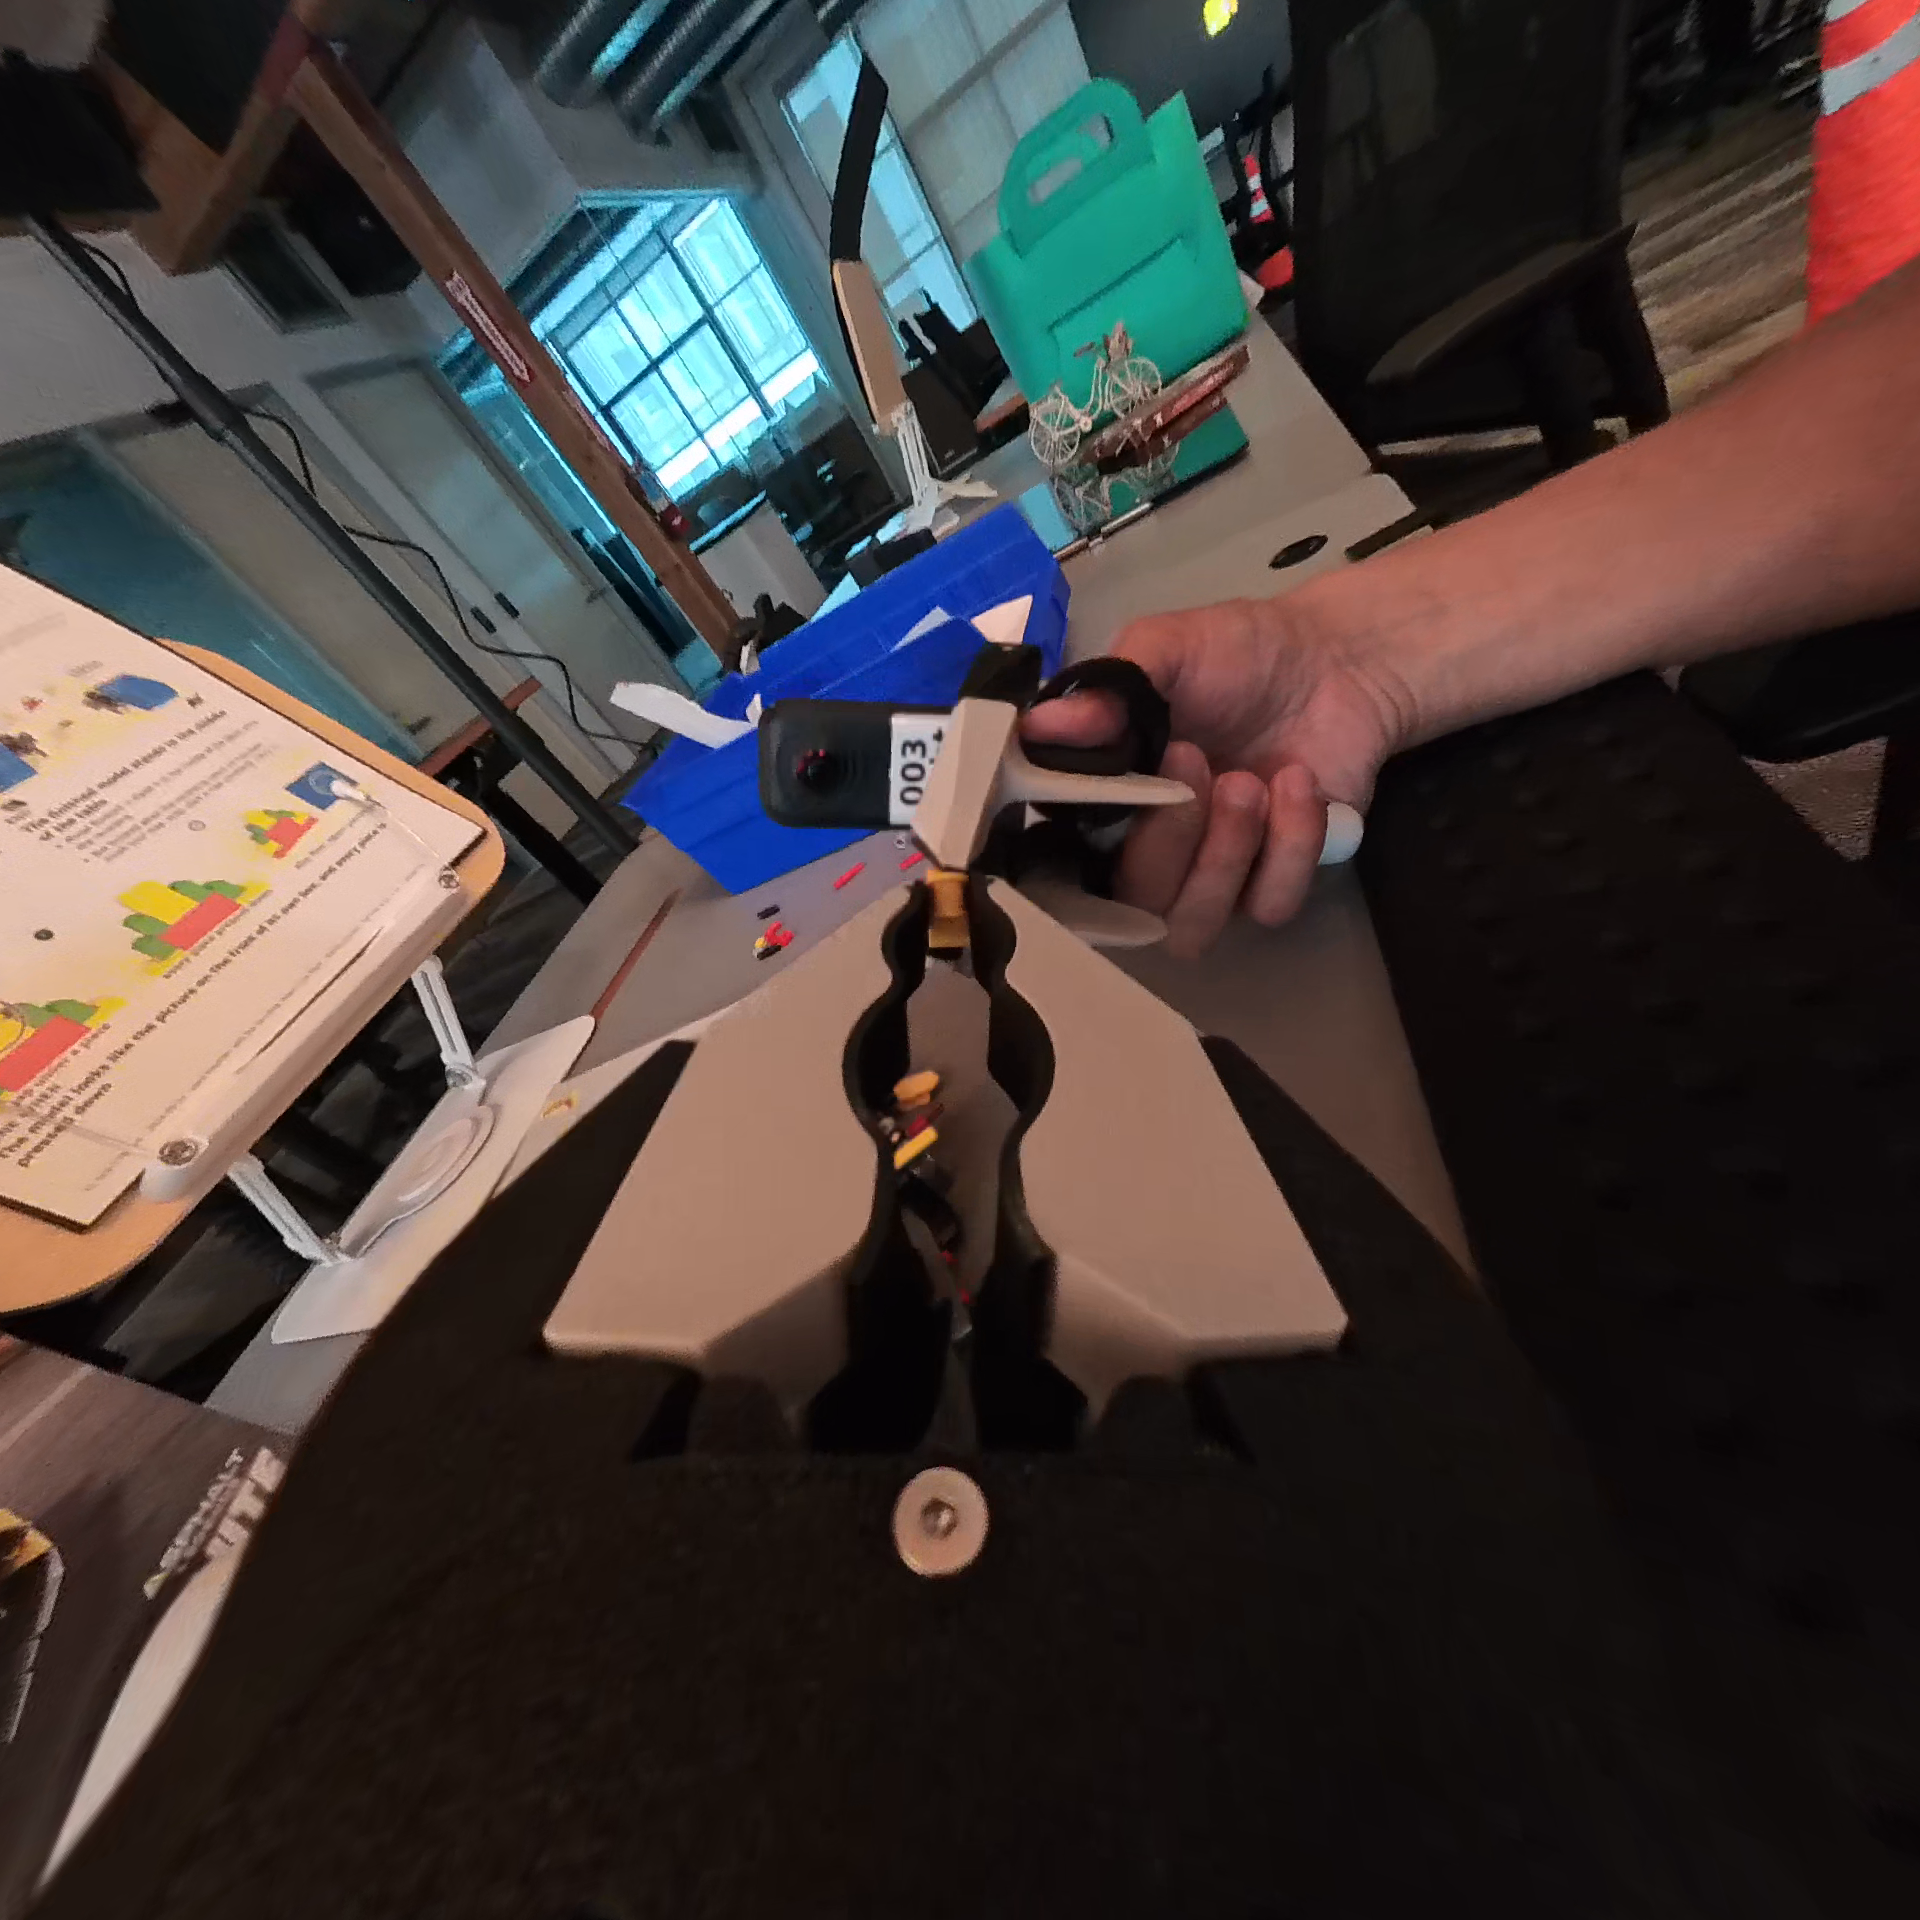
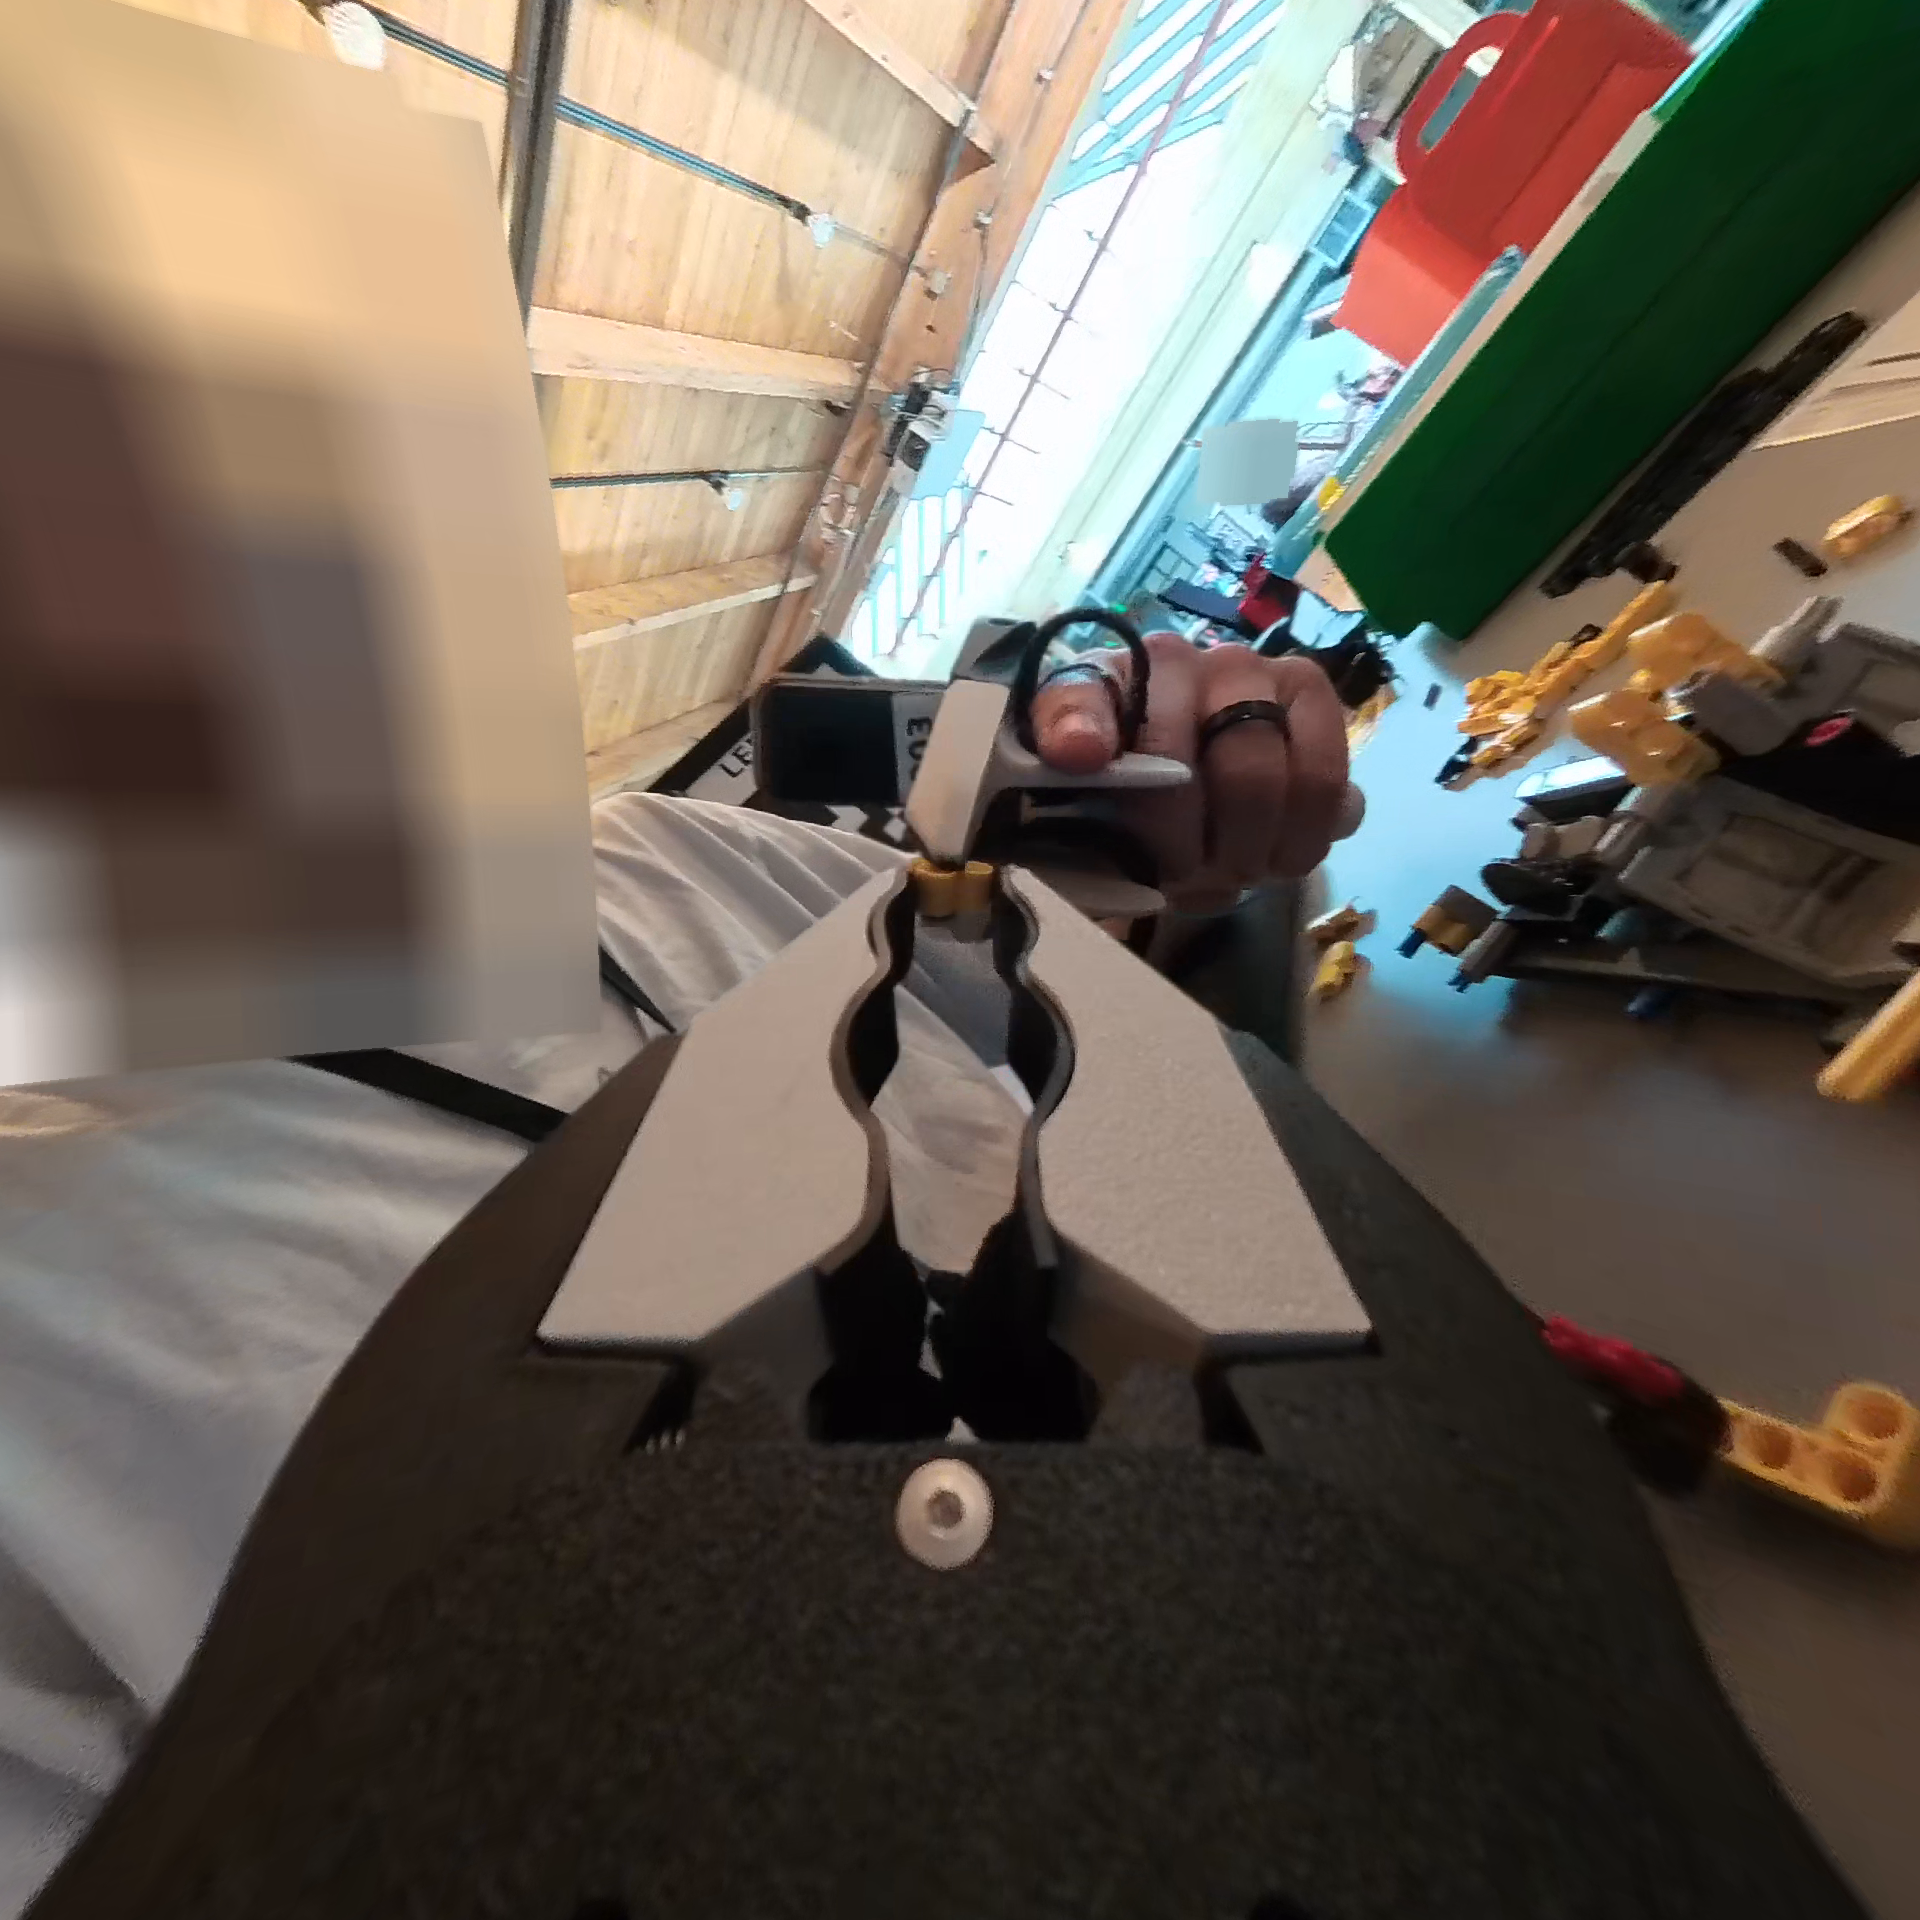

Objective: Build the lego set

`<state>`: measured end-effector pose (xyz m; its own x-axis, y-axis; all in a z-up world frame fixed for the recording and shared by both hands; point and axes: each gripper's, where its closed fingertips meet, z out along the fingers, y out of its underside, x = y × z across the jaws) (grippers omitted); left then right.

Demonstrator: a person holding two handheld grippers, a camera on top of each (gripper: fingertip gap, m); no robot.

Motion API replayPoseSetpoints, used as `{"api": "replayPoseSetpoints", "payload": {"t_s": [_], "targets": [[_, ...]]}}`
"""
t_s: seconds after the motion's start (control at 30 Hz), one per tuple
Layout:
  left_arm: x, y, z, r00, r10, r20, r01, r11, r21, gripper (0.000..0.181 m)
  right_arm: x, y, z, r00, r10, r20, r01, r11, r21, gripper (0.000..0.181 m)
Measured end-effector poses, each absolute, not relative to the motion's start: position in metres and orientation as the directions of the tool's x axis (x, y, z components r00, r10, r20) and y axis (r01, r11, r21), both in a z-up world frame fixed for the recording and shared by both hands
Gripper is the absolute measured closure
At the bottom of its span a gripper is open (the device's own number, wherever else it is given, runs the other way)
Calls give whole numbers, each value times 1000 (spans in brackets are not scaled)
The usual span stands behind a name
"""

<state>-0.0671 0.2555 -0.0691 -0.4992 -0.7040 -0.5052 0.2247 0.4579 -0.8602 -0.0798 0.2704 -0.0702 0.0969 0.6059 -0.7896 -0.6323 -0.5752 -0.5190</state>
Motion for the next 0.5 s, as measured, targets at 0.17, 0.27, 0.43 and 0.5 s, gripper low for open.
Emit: {"api": "replayPoseSetpoints", "payload": {"t_s": [0.17,0.27,0.43,0.5], "targets": [[-71,252,-62,-466,-693,-550,295,464,-835,173,-83,266,-63,19,625,-781,-638,-594,-490,168],[-71,252,-61,-460,-695,-553,299,465,-833,173,-84,266,-62,9,626,-780,-638,-597,-486,167],[-68,260,-60,-449,-718,-532,267,460,-847,173,-60,266,-61,254,642,-724,-636,-453,-625,158],[-65,267,-60,-445,-737,-509,238,451,-860,173,-33,260,-62,446,593,-670,-597,-361,-717,159]]}}
